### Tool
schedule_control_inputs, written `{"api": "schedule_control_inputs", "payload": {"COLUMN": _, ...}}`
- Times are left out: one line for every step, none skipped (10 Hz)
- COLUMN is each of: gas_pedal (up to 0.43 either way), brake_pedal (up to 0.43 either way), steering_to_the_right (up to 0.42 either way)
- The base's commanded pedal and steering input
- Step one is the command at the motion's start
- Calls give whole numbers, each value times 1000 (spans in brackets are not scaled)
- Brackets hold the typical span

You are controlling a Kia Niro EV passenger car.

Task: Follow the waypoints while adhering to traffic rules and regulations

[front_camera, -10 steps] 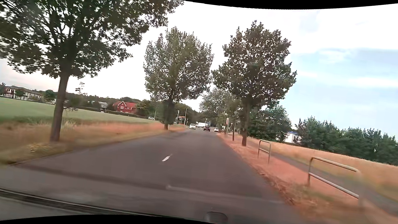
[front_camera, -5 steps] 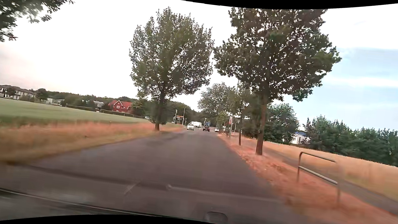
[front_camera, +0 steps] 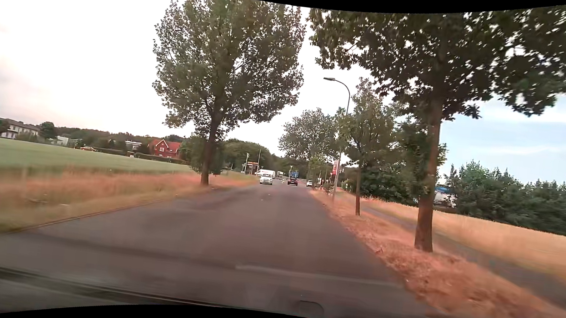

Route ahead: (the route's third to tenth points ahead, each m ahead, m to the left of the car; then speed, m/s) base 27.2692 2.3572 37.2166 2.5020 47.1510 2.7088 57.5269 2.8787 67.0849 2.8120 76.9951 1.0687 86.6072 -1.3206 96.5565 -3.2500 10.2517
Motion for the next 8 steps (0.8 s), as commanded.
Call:
{"api": "schedule_control_inputs", "payload": {"gas_pedal": 197, "brake_pedal": 0, "steering_to_the_right": 2}}
{"api": "schedule_control_inputs", "payload": {"gas_pedal": 197, "brake_pedal": 0, "steering_to_the_right": 1}}
{"api": "schedule_control_inputs", "payload": {"gas_pedal": 197, "brake_pedal": 0, "steering_to_the_right": 0}}
{"api": "schedule_control_inputs", "payload": {"gas_pedal": 197, "brake_pedal": 0, "steering_to_the_right": 0}}
{"api": "schedule_control_inputs", "payload": {"gas_pedal": 197, "brake_pedal": 0, "steering_to_the_right": 0}}
{"api": "schedule_control_inputs", "payload": {"gas_pedal": 209, "brake_pedal": 0, "steering_to_the_right": 0}}
{"api": "schedule_control_inputs", "payload": {"gas_pedal": 240, "brake_pedal": 0, "steering_to_the_right": 0}}
{"api": "schedule_control_inputs", "payload": {"gas_pedal": 240, "brake_pedal": 0, "steering_to_the_right": 0}}
